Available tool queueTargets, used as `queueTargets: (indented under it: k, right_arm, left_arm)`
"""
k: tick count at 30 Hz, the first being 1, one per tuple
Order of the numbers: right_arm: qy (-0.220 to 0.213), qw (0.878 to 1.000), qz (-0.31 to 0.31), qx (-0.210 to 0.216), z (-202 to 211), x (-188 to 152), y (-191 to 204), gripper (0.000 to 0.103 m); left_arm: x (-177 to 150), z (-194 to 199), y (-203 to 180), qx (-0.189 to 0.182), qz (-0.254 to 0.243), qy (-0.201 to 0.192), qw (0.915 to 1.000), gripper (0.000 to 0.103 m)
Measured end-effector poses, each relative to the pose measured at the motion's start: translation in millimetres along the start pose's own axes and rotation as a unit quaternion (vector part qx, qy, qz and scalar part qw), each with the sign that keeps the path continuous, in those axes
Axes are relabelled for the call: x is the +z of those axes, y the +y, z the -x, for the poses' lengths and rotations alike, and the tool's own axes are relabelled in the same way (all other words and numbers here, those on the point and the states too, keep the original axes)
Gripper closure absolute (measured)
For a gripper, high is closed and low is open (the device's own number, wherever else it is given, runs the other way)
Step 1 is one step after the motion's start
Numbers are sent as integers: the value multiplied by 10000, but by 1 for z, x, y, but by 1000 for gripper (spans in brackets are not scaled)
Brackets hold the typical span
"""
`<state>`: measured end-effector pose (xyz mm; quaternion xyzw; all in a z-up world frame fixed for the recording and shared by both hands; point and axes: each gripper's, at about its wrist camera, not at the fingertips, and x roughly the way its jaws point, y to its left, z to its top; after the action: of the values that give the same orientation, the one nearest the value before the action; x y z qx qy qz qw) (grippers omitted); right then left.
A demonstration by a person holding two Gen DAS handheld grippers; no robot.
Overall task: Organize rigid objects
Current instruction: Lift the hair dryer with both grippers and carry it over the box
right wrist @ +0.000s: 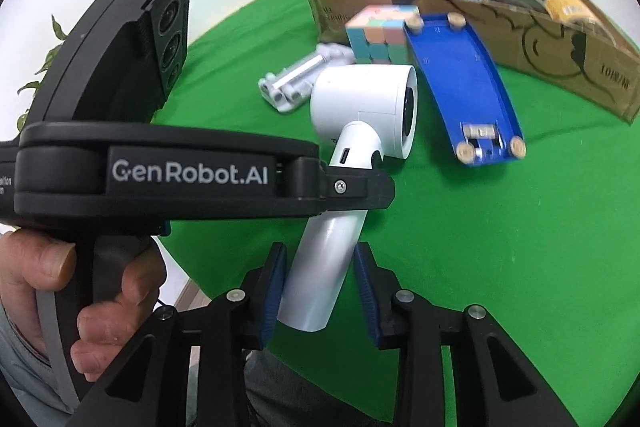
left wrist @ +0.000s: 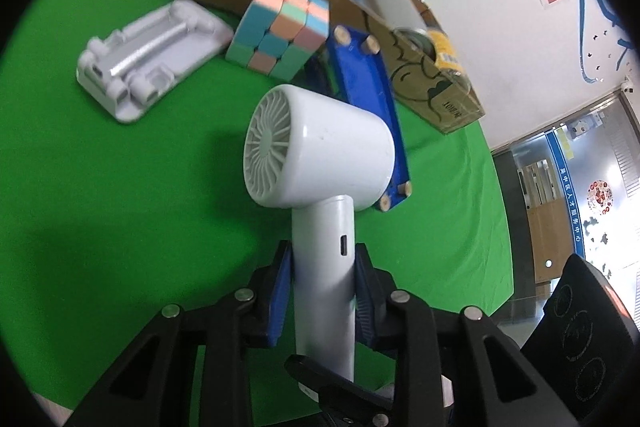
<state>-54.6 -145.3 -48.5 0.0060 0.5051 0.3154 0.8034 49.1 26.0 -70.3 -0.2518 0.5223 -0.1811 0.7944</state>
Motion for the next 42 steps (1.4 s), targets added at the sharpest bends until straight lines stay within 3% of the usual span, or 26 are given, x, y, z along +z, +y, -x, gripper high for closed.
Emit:
queueTargets:
  k: [8,19,28,33,42]
  right_arm:
    - [-734,9971,221,6,33,26,10,71]
    - [-1396,9891,395,-234,57,121,-8,71]
    - [-1290,9909,206,-338,49,191,-44,71]
    - [-1059,9939,87,-306,36,226,-68,71]
    - [-563,9976,-253,-326,-15,274,-121,71]
  left_arm:
    - [26,38,-33,43,-476,-664,9966,75]
    - [112,58,-76,-38,-1117,-1140,9872,75]
    - [179,38,-76,-211,-1022,-922,9903,75]
    - [211,20,-76,-117,-954,-790,9922,75]
    - [262,-40,-51,-255,-514,-132,9983,75]
